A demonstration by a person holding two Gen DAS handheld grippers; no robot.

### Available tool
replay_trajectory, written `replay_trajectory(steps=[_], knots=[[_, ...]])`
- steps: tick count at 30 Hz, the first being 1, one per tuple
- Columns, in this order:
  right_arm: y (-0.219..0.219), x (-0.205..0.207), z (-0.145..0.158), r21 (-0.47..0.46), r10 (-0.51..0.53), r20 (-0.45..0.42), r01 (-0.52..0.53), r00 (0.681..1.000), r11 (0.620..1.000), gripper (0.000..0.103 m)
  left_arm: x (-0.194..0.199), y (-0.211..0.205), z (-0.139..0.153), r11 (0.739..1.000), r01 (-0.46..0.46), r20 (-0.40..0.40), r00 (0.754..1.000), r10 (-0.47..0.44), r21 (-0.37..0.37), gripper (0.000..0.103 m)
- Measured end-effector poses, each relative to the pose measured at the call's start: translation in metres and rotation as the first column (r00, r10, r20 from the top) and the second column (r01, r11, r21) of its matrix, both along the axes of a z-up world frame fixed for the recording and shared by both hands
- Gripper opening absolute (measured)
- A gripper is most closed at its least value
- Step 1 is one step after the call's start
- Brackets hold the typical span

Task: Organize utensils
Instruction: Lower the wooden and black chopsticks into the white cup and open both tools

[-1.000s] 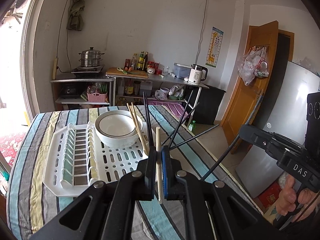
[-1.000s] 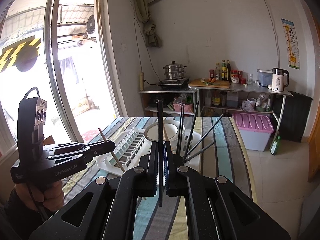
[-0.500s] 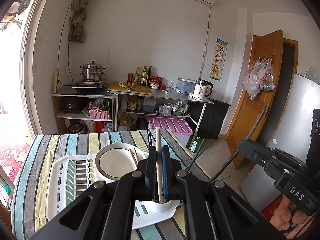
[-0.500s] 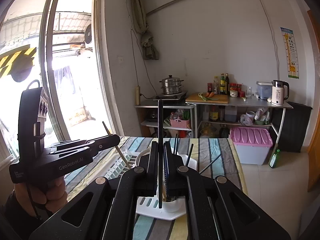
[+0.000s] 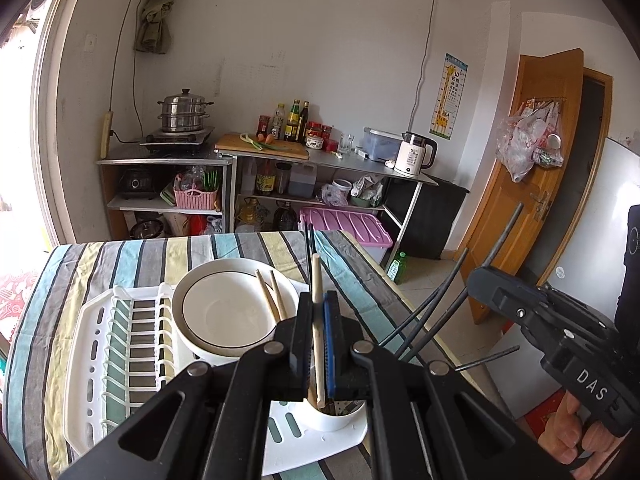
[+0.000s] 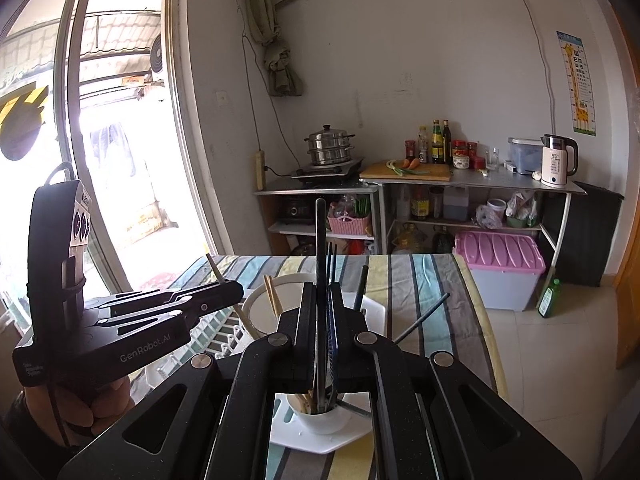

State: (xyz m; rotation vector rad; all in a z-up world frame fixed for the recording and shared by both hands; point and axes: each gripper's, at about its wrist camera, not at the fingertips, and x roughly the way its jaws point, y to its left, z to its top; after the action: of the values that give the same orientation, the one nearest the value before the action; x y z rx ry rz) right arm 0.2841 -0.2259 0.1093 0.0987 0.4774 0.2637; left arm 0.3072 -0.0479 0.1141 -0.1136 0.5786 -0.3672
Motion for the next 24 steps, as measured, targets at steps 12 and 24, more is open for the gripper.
replay_trajectory(steps=[12, 24], knots=[[-0.003, 0.01, -0.023, -0.01, -0.014, -0.057, 0.014, 0.998, 1.0, 0.005, 0.011, -0.011, -0.035, 0.999, -0.016, -0.083, 0.996, 0.019, 0.034, 0.006], [-0.005, 0.0, -0.019, -0.025, -0.009, -0.057, 0.008, 0.998, 1.0, 0.018, 0.001, -0.005, -0.033, 0.998, -0.034, -0.069, 0.997, 0.037, 0.052, 0.01]])
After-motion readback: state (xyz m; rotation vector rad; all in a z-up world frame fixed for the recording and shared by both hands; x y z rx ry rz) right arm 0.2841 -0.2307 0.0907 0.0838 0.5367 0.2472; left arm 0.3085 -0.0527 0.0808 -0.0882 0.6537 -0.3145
